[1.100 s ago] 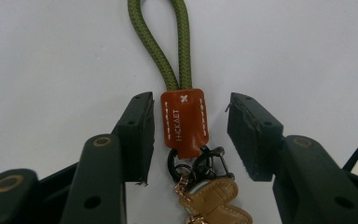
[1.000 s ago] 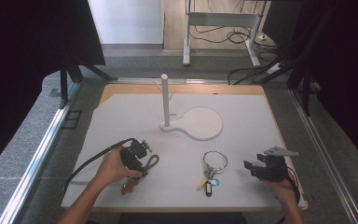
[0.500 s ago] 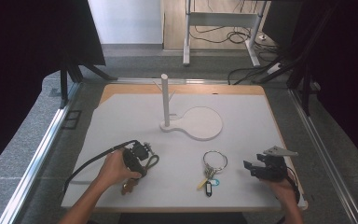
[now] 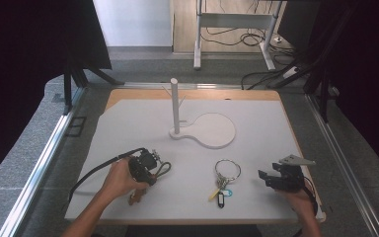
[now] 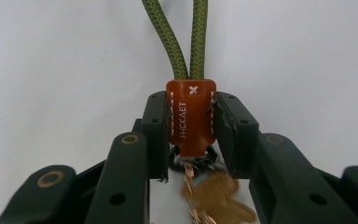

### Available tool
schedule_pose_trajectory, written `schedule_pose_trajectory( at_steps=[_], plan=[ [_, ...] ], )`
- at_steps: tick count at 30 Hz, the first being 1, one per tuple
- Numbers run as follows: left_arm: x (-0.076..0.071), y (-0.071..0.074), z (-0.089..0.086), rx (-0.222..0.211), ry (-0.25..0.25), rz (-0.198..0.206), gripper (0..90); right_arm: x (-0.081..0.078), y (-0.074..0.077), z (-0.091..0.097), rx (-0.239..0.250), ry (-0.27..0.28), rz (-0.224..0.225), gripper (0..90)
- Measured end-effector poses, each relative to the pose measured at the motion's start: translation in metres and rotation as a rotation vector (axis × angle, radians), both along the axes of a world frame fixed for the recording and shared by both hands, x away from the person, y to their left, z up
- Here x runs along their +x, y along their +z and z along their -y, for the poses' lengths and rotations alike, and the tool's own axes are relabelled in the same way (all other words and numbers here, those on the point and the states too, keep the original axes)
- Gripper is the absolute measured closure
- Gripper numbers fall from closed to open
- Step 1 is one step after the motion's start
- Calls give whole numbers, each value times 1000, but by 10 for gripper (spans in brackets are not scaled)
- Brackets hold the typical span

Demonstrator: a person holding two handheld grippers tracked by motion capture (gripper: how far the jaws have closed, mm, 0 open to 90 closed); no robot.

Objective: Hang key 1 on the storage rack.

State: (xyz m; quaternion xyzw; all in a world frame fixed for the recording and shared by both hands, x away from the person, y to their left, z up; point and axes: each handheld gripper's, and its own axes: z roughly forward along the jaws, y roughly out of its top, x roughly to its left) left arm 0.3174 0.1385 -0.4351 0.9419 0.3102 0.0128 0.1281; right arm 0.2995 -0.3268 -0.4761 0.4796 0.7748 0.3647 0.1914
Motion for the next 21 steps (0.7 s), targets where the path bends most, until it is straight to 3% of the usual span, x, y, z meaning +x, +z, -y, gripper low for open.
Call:
schedule_pose_trajectory(
  at_steps=[8,21],
  plan=[
    [8,31,-22,-147,29,19,671,0,0,0,0,-3,1,319],
    [25,64,-41,-223,60,57,671,-1,0,3,4,-11,0,319]
  ],
)
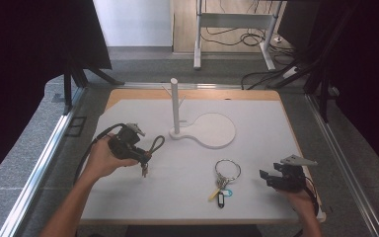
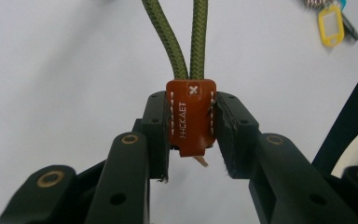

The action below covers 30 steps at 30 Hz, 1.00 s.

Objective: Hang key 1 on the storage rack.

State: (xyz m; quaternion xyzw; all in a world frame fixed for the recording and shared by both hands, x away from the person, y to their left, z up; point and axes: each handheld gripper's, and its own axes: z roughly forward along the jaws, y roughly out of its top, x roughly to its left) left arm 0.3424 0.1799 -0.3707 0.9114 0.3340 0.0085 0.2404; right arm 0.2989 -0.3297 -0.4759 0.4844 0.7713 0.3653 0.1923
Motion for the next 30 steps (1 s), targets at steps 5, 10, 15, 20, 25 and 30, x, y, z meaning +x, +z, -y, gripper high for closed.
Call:
schedule_pose_trajectory(
  at_steps=[5,10,15,20,25,30],
  plan=[
    [8,13,-5,-20,4,11,671,1,-1,-1,-1,1,-2,319],
    [15,20,-9,-32,11,17,671,1,-1,-1,-4,5,-2,319],
    [22,23,-10,-36,16,18,671,1,-2,0,-2,-1,-3,319],
    [28,25,-10,-37,15,17,671,1,-1,1,-1,-2,-6,320],
    [35,28,-11,-40,24,13,671,1,-2,0,-2,-2,-6,319],
    [42,29,-14,-50,36,8,671,1,-3,1,-7,1,-10,318]
  ],
)
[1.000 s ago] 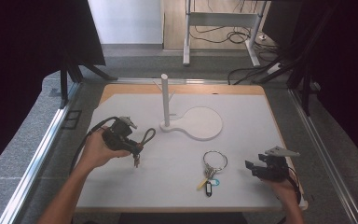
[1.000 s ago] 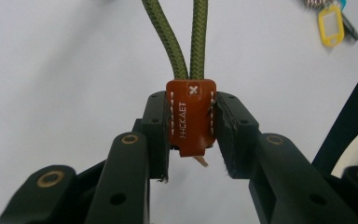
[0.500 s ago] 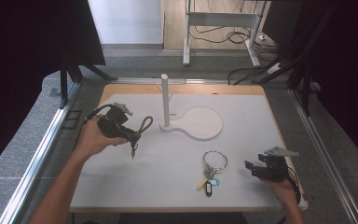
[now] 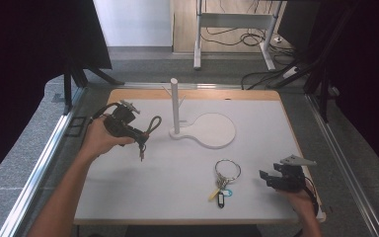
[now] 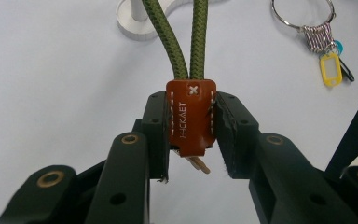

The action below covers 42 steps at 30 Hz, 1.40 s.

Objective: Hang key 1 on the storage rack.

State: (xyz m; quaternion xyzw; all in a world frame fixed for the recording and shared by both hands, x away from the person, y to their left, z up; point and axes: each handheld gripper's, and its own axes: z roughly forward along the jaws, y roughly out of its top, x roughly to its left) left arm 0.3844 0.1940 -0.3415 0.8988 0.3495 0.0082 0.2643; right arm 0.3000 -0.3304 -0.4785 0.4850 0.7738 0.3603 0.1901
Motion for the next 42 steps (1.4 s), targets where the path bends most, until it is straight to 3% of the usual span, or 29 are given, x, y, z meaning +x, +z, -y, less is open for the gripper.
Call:
schedule_pose_trajectory(
  at_steps=[5,16,42],
  plan=[
    [6,4,-2,-10,-10,-12,671,0,0,0,-2,-1,0,319],
    [19,22,-7,-19,0,14,671,-5,0,-3,-15,7,15,318],
    [42,43,-7,-59,-3,22,671,-8,1,-10,-45,25,20,318]
  ],
)
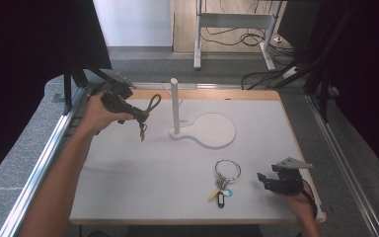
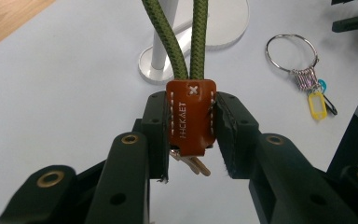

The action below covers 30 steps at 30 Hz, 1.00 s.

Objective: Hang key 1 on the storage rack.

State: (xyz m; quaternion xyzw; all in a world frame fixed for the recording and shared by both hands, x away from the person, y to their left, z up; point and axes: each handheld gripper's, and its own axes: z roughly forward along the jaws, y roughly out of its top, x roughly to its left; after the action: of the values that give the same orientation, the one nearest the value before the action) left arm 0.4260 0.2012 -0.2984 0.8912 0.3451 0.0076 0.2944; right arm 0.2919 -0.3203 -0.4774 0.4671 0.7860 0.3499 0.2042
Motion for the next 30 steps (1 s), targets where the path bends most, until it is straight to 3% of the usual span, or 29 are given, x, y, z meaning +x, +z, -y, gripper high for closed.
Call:
schedule_pose_trajectory(
  at_steps=[7,15,30],
  plan=[
    [10,3,-1,14,9,-7,671,0,-1,-1,-5,12,-3,315],
    [21,11,-1,-2,24,-4,671,0,-2,-1,-5,20,-8,314],
    [42,9,1,-30,34,-9,670,1,-3,-1,-16,28,-14,312]
  ],
)
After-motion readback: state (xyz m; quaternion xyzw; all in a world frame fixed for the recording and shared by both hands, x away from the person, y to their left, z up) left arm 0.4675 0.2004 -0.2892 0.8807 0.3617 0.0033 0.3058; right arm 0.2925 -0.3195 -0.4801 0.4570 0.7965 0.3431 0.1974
